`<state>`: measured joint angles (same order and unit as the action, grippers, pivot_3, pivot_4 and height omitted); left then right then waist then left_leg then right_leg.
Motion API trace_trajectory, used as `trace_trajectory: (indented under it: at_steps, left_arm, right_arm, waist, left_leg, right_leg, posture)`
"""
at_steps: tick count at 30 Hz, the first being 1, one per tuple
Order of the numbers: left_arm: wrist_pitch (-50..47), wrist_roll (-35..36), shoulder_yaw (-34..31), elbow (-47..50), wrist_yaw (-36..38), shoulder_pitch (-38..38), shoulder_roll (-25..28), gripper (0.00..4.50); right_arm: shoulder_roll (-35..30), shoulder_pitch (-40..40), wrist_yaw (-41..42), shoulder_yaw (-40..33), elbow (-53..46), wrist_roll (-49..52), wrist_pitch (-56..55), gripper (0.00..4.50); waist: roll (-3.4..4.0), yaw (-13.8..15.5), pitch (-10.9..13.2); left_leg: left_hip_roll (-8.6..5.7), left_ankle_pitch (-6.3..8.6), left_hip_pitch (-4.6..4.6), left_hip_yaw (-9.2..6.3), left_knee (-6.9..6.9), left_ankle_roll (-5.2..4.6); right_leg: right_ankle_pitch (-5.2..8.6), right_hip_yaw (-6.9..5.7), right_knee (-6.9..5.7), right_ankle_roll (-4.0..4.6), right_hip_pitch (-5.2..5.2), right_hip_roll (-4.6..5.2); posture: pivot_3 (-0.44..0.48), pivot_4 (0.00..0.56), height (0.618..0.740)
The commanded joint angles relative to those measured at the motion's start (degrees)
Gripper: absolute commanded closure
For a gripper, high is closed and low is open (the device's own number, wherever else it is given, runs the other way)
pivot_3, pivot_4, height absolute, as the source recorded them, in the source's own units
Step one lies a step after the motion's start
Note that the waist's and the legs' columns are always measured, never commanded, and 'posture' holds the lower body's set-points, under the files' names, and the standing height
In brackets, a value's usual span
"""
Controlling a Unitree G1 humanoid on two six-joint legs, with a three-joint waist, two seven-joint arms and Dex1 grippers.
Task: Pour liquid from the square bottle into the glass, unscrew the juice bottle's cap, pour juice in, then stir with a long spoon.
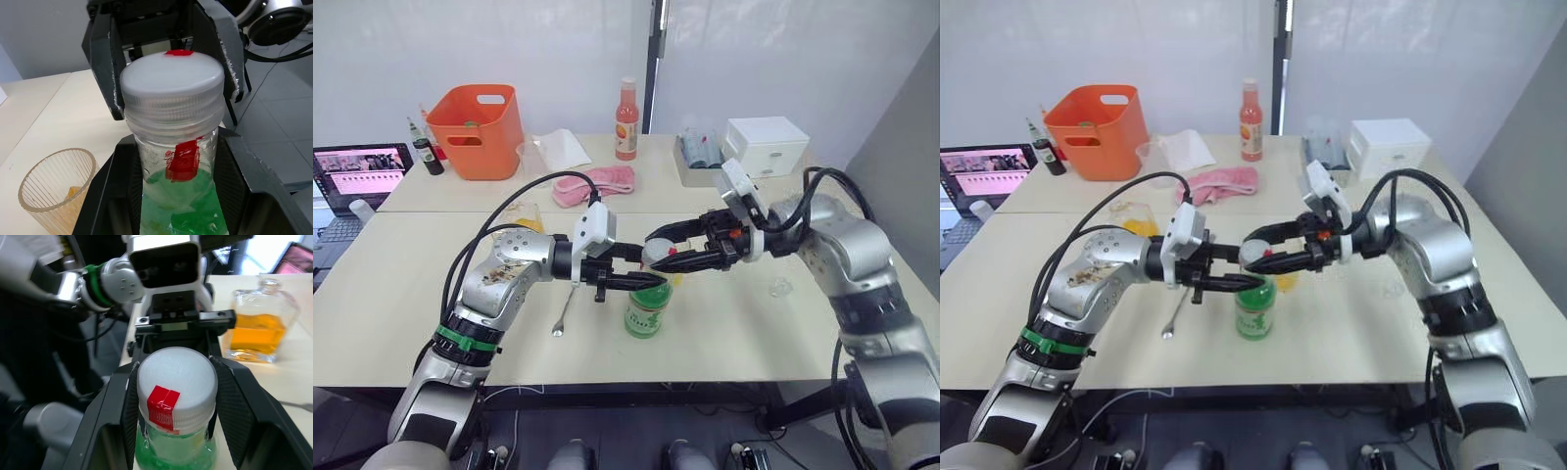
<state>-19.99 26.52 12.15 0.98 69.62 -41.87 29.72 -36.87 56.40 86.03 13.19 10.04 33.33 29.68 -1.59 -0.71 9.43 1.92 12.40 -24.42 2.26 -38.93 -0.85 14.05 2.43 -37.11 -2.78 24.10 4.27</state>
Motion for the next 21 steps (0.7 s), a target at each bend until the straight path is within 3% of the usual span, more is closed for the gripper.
trace_trajectory:
  at_steps: [1, 4, 6, 11, 16, 21]
  left_arm:
    - [-0.15, -3.54, 1.35, -0.69, 0.22, 0.98, 1.6, 3.0]
    - [-0.09, -3.61, 1.28, -0.74, 0.04, 1.0, 1.54, 3.0]
    - [-0.08, -3.68, 1.12, -0.86, -0.24, 0.98, 1.41, 3.0]
    - [0.7, -4.6, 0.73, -2.19, -1.57, 0.7, 1.21, 3.0]
    - [0.71, -4.67, 0.23, -2.22, -2.32, 0.7, 1.1, 3.0]
    - [0.5, -4.46, -0.14, -2.59, -3.08, 0.57, 0.72, 3.0]
  right_arm:
    - [1.84, 6.83, 6.36, 3.31, 11.3, -0.45, -4.48, 2.79]
    - [1.63, 9.48, 6.47, 5.93, 15.13, 0.7, -6.53, 2.79]
    - [1.28, 10.26, 6.47, 6.59, 15.99, 1.63, -6.46, 1.69]
    - [-0.25, 7.62, 4.68, 0.1, 8.98, 4.38, -1.72, 0.1]
    - [-3.67, -3.7, -11.23, -11.7, -13.04, 10.93, 9.34, 0.05]
    - [-2.37, -14.58, -38.66, -18.16, -35.03, 10.66, 22.15, 0.05]
  waist:
    - [0.0, -0.03, 0.0]
    - [0.0, 0.0, 0.0]
    - [0.0, 0.01, 0.0]
    - [0.01, 0.19, 0.0]
    - [0.0, 0.53, 0.0]
    - [0.02, 0.42, -0.01]
  left_leg:
    - [0.0, 0.0, -0.01, 0.01, 0.0, 0.0]
    - [0.01, 0.0, 0.0, 0.0, -0.01, 0.0]
    - [0.01, 0.0, 0.01, 0.0, -0.02, 0.0]
    - [0.01, 0.0, 0.01, 0.01, -0.03, 0.01]
    - [0.0, 0.0, -0.02, -0.05, -0.02, 0.01]
    - [0.02, -0.01, 0.03, -0.06, -0.03, 0.01]
  right_leg:
    - [0.0, 0.01, 0.01, 0.0, 0.01, 0.01]
    - [-0.01, 0.0, -0.03, 0.01, 0.03, 0.02]
    - [-0.01, -0.01, -0.03, 0.01, 0.01, 0.03]
    - [-0.02, 0.0, -0.09, 0.02, 0.03, 0.04]
    - [-0.01, -0.02, -0.06, 0.02, 0.02, 0.07]
    - [-0.02, 0.04, -0.12, 0.03, 0.02, 0.08]
  posture:
    - [0.0, 0.15, 0.715]
    - [0.0, 0.15, 0.715]
    - [0.0, 0.15, 0.715]
    - [0.0, 0.15, 0.715]
    - [0.0, 0.15, 0.715]
    - [0.0, 0.15, 0.715]
